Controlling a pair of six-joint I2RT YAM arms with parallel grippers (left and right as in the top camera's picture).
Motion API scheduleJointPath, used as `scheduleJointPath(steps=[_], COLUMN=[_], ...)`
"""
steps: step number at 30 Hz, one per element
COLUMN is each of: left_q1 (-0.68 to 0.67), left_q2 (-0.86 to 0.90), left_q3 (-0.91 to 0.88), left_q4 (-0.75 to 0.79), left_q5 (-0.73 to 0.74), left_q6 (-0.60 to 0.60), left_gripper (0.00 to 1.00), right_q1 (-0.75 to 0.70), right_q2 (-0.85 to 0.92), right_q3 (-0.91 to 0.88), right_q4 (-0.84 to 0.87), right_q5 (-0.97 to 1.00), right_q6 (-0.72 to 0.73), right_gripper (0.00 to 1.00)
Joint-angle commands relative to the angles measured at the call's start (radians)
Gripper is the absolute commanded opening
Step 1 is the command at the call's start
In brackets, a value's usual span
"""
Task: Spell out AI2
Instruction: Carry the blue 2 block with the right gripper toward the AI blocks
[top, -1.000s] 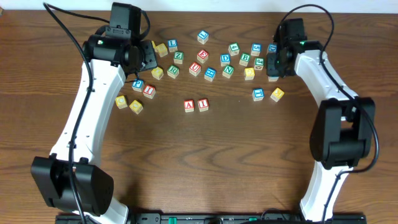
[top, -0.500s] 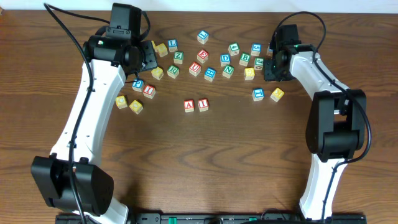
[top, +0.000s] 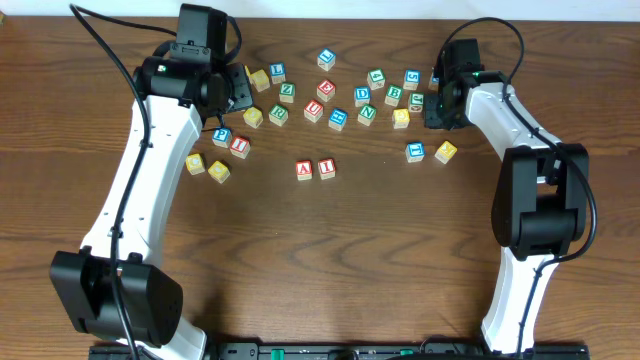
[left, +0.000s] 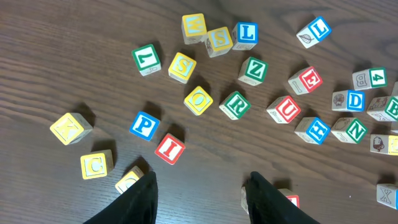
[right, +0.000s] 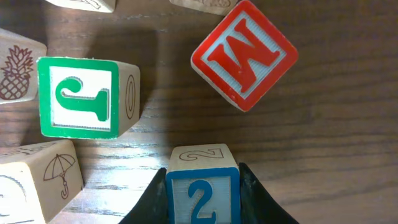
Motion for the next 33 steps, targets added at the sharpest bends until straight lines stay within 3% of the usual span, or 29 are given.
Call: scheduleJointPath(steps=[1,12,22,33], left_q1=[0.0,0.0,0.0,0.0], left_q2=[0.006,0.006,0.006,0.006], left_q3=[-0.006,-0.006,-0.006,-0.006], left_q4=[0.001,0.006,0.005,0.005], left_q5=[-0.006,-0.006,-0.006,-0.006], left_q6=[0.005,0.005,0.005,0.006], left_gripper=[0.46,0.46,0.45,0.45], right_q1=[0.001,0.035,0.212,0.389], right_q2=[-0.007,-0.233,-0.315,-0.198], right_q3=[0.029,0.034,0.023,-0.154], right_q4=[-0.015,-0.136,-0.324,-0.05], right_q5=[-0.008,-0.124,-0.161,-0.151], right_q6=[-0.004,-0.004,0.104,0.315], right_gripper=[0.18,0.16,0.15,0.14])
